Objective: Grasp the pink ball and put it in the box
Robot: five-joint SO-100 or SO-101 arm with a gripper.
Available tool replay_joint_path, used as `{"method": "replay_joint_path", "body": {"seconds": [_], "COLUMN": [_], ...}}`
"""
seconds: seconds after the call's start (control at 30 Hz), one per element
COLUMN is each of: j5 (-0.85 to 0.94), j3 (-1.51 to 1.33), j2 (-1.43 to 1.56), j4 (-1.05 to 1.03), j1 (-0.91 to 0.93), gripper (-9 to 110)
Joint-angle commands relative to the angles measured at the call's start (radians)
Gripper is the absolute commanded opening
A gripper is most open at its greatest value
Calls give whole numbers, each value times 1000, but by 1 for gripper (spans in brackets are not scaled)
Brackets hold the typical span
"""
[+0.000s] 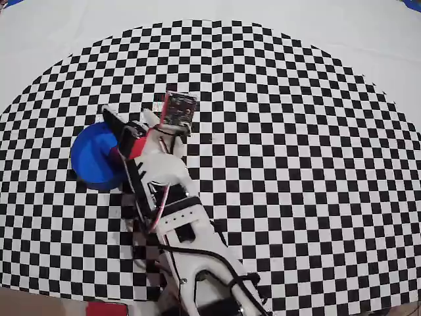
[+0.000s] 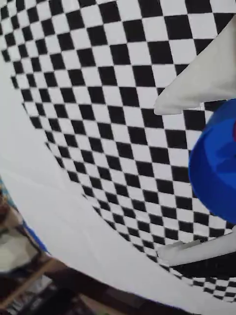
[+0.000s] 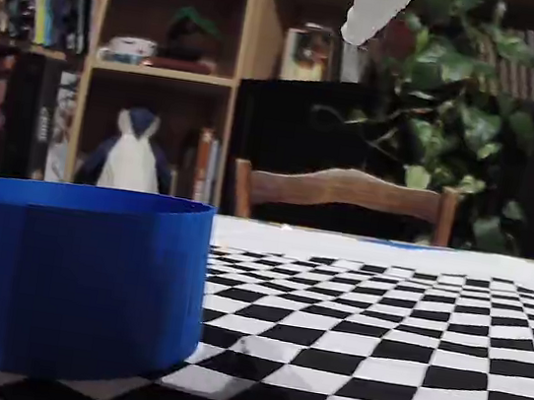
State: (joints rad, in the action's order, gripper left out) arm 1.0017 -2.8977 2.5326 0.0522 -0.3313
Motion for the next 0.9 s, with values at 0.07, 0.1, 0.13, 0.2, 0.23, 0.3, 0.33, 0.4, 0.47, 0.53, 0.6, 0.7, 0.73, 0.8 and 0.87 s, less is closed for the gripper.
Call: {"method": "replay_joint_path", "body": {"seconds": [0.07, 0.1, 0.13, 0.2, 0.23, 0.3, 0.33, 0.4, 0.47, 0.53, 0.6, 0.7, 0.73, 0.8, 0.87], "j5": [-222, -273, -321, -397, -436, -517, -555, -634, -712, -785, -839, -940, -963, -1005, -1035], "j3": [-64, -75, -89, -121, -138, -155, -160, -164, -164, -163, -155, -164, -164, -164, -166], "j2": [143, 158, 175, 216, 236, 279, 301, 350, 397, 449, 482, 514, 523, 546, 569], "j4": [12, 12, 12, 11, 5, -35, -67, -135, -198, -264, -321, -382, -416, -477, -557], "j1": [146, 175, 204, 259, 285, 331, 350, 373, 383, 383, 377, 370, 370, 365, 356], "gripper": [30, 30, 30, 29, 29, 29, 29, 27, 21, 13, 2, 0, 0, 0, 0]}}
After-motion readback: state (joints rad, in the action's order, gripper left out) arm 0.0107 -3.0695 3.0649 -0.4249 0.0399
